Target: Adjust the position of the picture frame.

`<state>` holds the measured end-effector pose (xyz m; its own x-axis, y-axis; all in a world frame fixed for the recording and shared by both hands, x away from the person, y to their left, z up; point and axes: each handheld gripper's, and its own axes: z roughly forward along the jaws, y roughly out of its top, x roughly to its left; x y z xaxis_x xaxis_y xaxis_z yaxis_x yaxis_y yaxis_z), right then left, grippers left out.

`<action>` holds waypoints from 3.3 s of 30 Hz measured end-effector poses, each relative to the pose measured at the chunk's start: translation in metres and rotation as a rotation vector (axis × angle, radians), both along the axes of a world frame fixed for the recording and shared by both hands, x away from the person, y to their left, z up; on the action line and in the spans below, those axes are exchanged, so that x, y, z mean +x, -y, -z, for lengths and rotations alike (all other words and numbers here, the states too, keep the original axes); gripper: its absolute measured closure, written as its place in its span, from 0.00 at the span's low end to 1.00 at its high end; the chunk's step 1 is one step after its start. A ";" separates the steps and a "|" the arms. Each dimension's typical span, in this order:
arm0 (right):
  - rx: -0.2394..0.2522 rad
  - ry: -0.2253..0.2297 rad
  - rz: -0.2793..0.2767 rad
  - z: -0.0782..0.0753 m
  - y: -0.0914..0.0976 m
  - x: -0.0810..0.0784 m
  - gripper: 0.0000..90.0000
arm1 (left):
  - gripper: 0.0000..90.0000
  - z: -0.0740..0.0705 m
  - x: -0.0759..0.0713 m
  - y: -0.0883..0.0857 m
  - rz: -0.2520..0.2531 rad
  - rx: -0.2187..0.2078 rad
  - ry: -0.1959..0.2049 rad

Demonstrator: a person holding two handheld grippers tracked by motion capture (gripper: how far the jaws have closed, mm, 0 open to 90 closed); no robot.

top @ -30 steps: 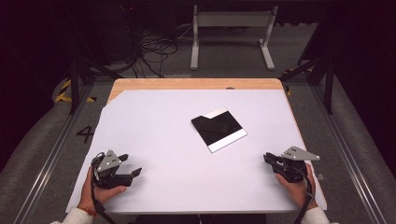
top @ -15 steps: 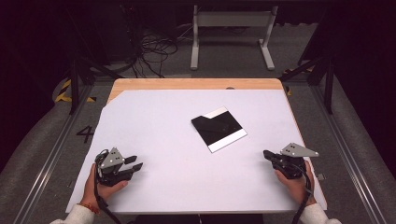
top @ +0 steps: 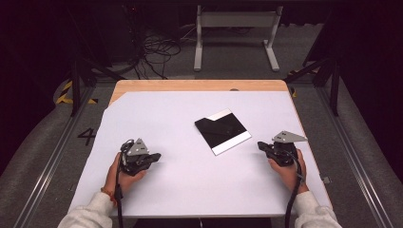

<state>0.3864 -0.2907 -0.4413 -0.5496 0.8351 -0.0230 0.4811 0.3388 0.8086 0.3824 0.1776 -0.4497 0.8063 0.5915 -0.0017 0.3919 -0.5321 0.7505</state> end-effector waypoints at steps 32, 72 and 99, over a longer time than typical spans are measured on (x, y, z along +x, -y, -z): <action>-0.003 -0.111 0.105 0.012 -0.018 0.075 1.00 | 1.00 0.007 0.078 0.117 0.004 0.011 -0.076; 0.017 -0.157 -0.060 0.014 -0.057 0.043 1.00 | 1.00 0.006 0.077 0.095 0.050 0.053 -0.111; 0.026 -0.177 -0.122 0.015 -0.078 0.033 1.00 | 1.00 0.006 0.075 0.074 0.050 0.060 -0.107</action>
